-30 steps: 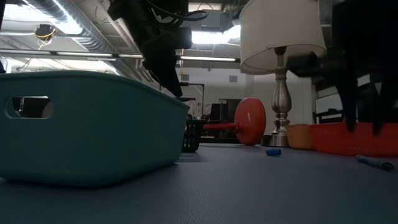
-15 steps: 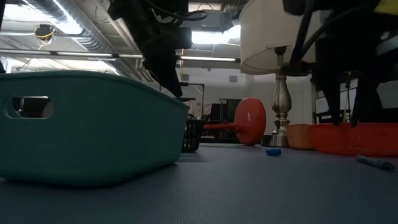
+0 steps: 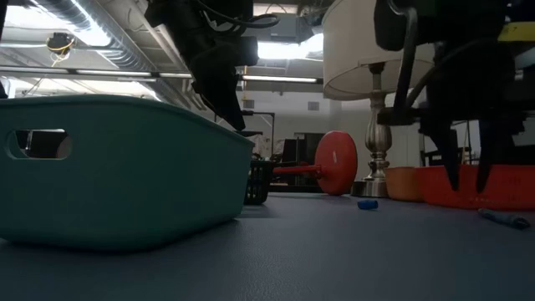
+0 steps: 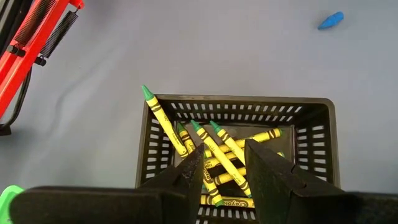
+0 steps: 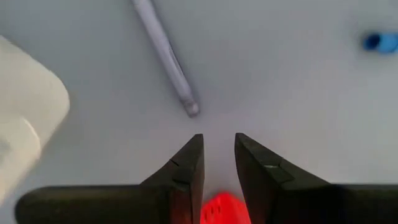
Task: Sort crayons
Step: Put the dark blue crayon into the red bin
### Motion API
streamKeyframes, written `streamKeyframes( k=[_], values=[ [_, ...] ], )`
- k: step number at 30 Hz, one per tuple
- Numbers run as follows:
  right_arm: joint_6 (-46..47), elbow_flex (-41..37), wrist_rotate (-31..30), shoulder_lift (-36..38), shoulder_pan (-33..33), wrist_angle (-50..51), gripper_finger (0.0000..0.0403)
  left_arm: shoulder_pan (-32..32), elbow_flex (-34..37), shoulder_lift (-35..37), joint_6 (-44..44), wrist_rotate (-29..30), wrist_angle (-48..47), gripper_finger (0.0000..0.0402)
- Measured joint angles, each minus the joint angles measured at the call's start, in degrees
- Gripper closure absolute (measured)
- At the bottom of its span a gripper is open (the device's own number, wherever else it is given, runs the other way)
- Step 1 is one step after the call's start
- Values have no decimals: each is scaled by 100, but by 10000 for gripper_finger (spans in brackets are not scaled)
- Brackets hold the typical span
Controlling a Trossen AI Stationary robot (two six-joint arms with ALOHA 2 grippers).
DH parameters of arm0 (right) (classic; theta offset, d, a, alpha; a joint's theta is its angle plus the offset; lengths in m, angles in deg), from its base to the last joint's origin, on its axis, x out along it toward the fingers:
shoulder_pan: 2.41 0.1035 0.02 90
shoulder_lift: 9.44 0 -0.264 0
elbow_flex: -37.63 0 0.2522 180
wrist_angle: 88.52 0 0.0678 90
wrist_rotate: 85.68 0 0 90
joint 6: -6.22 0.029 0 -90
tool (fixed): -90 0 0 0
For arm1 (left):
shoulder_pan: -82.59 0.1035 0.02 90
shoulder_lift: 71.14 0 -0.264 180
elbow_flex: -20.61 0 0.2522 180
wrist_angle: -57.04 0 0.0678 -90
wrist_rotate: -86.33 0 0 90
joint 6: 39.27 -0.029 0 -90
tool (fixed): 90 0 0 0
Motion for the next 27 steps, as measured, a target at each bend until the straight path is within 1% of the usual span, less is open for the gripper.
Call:
streamKeyframes(
  k=[8, 12, 27],
  values=[
    [-2, -192, 303, 0, 0, -434, 315, -2, 0, 0, 2, 0, 0, 301],
    [-3, -218, 445, 0, 2, -429, 315, -2, 0, 0, 0, -2, 0, 301],
    [-5, -218, 654, 0, 0, -549, 315, -2, 0, 0, -4, -2, 0, 301]
  ],
)
